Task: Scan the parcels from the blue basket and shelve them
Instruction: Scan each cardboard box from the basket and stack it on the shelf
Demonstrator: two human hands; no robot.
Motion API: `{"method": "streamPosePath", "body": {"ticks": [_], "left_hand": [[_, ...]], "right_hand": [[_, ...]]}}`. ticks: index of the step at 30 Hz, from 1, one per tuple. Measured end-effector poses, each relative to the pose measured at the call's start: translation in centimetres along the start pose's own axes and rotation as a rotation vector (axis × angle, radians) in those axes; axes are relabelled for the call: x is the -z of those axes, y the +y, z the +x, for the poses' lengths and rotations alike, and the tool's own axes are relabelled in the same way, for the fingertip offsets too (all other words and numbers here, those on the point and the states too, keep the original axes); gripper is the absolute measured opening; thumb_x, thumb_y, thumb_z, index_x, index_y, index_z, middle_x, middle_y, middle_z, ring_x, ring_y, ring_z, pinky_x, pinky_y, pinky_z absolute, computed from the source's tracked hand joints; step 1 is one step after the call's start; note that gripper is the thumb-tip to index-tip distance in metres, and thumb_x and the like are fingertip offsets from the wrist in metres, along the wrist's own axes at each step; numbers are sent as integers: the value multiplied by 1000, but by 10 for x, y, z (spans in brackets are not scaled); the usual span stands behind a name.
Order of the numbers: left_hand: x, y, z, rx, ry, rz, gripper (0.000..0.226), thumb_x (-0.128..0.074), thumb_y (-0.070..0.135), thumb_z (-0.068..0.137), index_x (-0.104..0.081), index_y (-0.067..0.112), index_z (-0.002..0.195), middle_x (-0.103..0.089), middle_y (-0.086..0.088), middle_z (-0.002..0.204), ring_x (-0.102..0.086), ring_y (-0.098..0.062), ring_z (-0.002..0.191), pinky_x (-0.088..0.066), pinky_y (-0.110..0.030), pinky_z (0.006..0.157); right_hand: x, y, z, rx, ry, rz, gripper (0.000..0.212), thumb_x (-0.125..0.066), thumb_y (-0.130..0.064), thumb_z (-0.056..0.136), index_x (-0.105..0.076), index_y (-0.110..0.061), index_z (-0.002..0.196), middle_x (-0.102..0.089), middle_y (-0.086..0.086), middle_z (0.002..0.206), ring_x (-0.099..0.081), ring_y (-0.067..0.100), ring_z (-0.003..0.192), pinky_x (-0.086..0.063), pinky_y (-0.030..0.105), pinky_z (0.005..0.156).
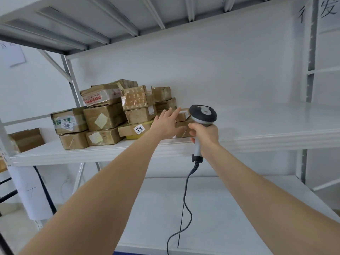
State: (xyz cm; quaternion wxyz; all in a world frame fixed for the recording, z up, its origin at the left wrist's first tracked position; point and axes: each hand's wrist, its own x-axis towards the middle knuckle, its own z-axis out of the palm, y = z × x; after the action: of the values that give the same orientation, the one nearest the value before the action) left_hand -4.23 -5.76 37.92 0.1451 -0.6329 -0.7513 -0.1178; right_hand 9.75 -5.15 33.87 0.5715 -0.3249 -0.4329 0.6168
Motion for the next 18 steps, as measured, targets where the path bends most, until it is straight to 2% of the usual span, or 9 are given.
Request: {"method": "streamPosePath", "body": {"ticks": [4,7,11,15,18], "left_hand": [[-7,-13,-29,-9,129,-20,84,-56,47,91,-3,30,153,-10,-6,160,-11,-26,147,-20,-45,118],[-11,-33,-60,-13,128,-31,85,-60,47,88,-7,31,153,-14,-6,159,-20,-27,144,-28,-47,114],[-27,-67,-114,50,63,-23,82,-60,47,88,-10,31,153,-14,-5,159,-24,-29,142,-30,-43,112],[-51,-108,-181,136,-42,-14,82,-58,46,90,-8,30,153,-10,-3,160,-25,-29,142,-26,-41,112],[-80,-143,-231,219,-126,-32,81,-58,44,90,-8,30,153,-11,-4,159,-30,-31,139,-29,-41,111]], "right_hand": [[-3,5,-14,-6,-1,-32,24,-72,-8,78,-64,-8,100,-65,2,69,-63,15,66,-52,27,58],[-13,16,-34,-53,-33,-75,13,-73,-11,79,-66,-5,89,-69,5,68,-63,15,57,-51,26,56],[-28,44,-73,-145,-145,-126,10,-71,-13,82,-66,-6,78,-70,6,66,-59,14,50,-51,24,54],[-46,92,-113,-233,-229,-167,8,-70,-13,82,-67,-5,80,-71,8,68,-60,17,54,-52,27,59],[-62,139,-139,-315,-276,-177,6,-68,-9,83,-66,-6,79,-70,9,65,-60,18,53,-50,28,58]]}}
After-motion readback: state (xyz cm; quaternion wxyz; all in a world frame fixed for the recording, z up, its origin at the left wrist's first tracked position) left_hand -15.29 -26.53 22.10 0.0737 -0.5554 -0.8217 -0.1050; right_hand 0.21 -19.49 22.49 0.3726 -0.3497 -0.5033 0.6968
